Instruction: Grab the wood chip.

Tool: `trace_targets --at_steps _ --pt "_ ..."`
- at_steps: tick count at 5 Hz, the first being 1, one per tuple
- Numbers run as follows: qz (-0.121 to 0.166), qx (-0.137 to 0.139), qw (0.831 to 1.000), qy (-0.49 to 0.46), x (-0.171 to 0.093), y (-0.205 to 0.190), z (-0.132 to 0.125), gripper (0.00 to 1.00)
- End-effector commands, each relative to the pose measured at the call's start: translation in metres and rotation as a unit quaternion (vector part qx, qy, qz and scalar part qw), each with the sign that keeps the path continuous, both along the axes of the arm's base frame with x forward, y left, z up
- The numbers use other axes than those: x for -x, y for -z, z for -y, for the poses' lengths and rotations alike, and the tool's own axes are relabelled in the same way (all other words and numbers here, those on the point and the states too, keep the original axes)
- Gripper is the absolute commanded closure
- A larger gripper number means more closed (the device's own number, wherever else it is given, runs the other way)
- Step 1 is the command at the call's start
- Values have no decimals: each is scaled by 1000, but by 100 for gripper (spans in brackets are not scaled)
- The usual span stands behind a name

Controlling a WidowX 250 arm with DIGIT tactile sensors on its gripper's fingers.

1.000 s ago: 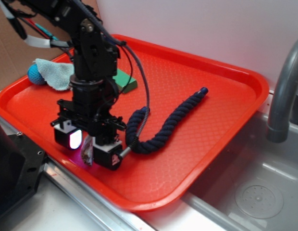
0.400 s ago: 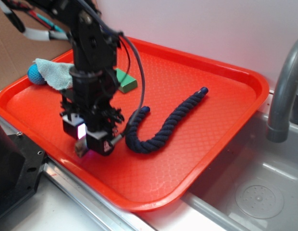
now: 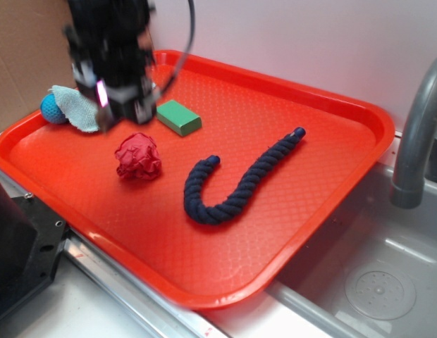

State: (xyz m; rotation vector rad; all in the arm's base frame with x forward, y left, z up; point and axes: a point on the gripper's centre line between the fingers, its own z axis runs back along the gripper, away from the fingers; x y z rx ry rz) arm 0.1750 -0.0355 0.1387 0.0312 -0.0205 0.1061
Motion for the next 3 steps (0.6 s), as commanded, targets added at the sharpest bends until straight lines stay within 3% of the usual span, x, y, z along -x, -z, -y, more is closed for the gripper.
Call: trace_targets --at_steps 1,3 --pt "9 -45 999 -21 -18 -98 -29 100" --pt "25 -59 998 -16 -24 -108 -34 100"
